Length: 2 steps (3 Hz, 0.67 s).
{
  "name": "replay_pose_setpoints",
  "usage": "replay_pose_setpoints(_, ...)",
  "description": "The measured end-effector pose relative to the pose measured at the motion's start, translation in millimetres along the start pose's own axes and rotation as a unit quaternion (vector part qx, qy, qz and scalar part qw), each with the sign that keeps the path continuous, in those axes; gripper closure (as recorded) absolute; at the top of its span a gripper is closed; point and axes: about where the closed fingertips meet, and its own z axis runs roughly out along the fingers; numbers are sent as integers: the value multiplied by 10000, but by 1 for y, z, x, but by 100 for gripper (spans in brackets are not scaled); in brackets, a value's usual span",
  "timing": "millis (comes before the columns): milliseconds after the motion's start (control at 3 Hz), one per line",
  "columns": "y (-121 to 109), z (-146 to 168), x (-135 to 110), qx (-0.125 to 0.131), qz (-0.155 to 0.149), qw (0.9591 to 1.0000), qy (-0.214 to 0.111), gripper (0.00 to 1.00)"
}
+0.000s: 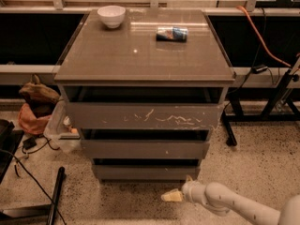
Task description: Close bottom drawer
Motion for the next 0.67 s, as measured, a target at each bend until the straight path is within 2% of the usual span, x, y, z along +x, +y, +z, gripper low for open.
replay_pose_setpoints(333, -15, -74, -11, 844, 80, 9961, -252, 0)
replay_pose_setpoints(667, -6, -143, -31, 1518, -109, 9871, -495, 0)
